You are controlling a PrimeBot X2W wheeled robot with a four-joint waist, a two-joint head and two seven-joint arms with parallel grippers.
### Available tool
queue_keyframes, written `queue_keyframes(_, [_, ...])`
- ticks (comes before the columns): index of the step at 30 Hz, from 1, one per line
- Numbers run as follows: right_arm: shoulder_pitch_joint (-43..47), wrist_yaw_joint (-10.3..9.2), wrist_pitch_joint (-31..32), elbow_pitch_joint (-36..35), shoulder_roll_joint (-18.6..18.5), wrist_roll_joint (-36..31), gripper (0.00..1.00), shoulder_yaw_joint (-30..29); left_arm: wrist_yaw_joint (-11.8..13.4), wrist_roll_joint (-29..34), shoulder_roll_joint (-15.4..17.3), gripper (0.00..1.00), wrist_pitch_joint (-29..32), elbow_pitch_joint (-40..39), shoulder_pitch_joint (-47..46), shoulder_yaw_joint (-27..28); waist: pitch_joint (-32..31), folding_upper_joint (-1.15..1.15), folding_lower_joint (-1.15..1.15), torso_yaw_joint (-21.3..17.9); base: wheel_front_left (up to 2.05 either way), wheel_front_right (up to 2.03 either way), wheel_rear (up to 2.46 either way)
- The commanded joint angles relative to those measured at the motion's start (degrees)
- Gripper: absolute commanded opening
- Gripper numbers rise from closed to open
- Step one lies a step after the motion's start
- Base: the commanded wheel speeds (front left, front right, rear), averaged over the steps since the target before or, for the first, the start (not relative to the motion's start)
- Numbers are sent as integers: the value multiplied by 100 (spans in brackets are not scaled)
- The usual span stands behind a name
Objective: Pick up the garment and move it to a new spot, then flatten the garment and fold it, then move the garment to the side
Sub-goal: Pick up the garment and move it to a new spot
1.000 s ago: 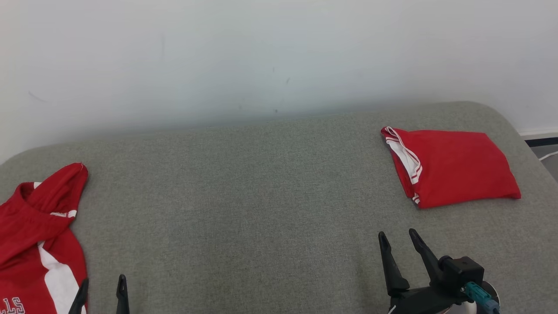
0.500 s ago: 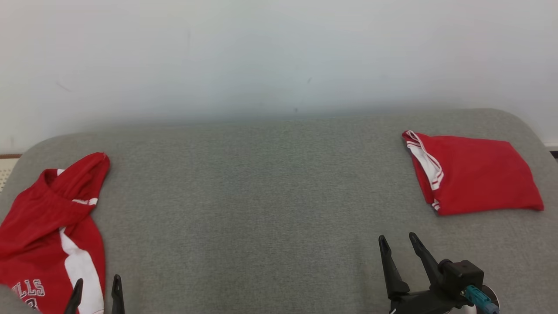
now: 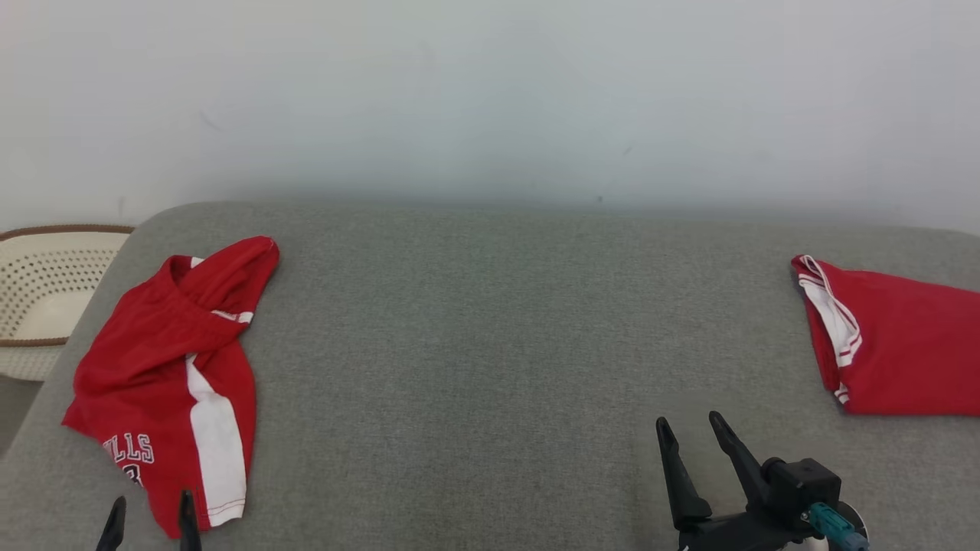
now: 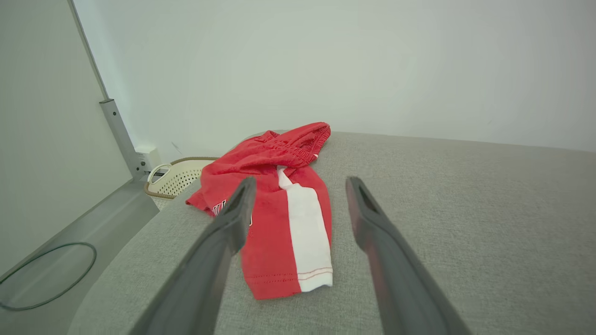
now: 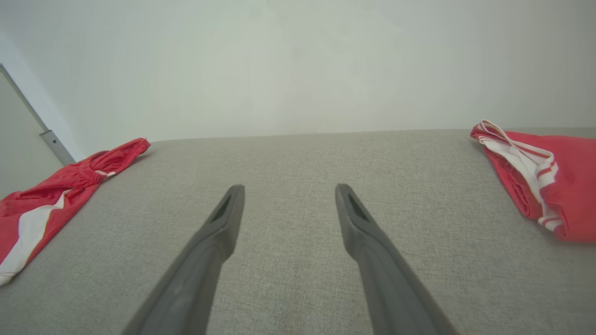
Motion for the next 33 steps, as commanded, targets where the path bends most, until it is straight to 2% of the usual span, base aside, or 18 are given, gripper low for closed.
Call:
queue_keyframes(1, [-4,2,-3,10,-23,20,100,23,19,-50,33,100,8,-14,82,18,-10,0,0,189,0,0,0])
queue_keyframes(19, [-115,2,-71,159,-87,147,100,256,151,-118,67,100,61,-14,140,1,-46,0,0,1209,0,0,0])
queue_keyframes(26, [-148,1,-105,182,-103,174,100,310,152,-177,107,100,67,-11,144,8,-56,0,0,1492,0,0,0])
queue_keyframes(33, [-147,2,-116,198,-76,185,100,352,193,-206,133,100,70,-46,187,15,-63,0,0,1612,0,0,0])
